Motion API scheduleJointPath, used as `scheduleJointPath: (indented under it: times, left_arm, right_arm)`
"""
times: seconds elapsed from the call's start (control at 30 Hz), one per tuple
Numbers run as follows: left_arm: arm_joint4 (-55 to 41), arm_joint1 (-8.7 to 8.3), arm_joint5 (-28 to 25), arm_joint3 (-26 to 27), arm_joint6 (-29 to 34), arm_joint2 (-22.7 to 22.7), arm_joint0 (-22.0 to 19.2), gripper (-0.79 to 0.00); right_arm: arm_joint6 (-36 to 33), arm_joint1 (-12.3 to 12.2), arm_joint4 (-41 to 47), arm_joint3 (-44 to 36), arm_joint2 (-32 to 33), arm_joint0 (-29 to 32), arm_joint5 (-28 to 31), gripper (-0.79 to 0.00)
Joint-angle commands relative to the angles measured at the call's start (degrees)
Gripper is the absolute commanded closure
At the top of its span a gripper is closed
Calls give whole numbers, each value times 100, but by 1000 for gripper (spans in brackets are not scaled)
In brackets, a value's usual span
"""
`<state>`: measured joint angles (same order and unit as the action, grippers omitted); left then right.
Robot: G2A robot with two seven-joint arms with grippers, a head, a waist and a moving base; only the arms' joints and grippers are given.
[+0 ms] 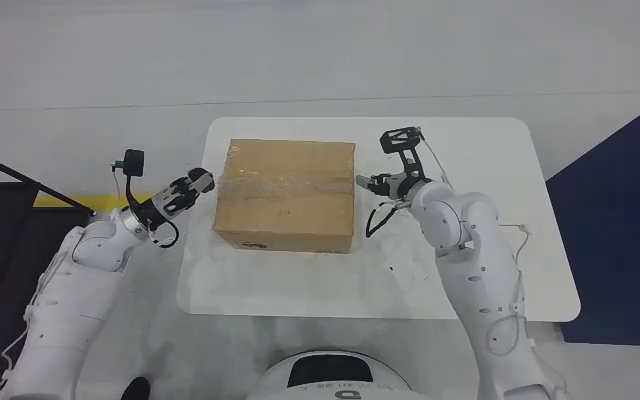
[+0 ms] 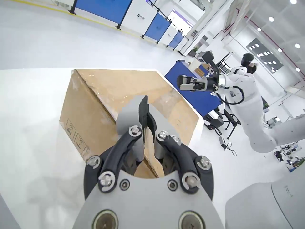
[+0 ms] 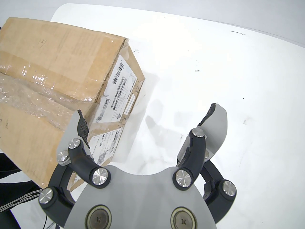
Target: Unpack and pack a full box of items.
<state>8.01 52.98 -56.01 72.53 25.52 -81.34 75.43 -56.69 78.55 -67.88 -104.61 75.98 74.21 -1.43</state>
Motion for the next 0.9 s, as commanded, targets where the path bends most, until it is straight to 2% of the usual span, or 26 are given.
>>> scheduleJointPath:
  times: [0.0, 0.23, 0.87]
  left_arm:
    - [21, -12, 48, 41, 36, -46, -52, 0]
    - [87, -39, 157, -15, 198, -95, -201, 0]
    - [193, 0, 329, -326, 210, 168, -264, 0]
  right_arm:
    - [8, -7, 17, -14, 9, 18, 0, -785]
    - [46, -23, 24, 43, -70, 33, 7, -785]
    - [215, -53, 75, 22, -256, 11, -25, -785]
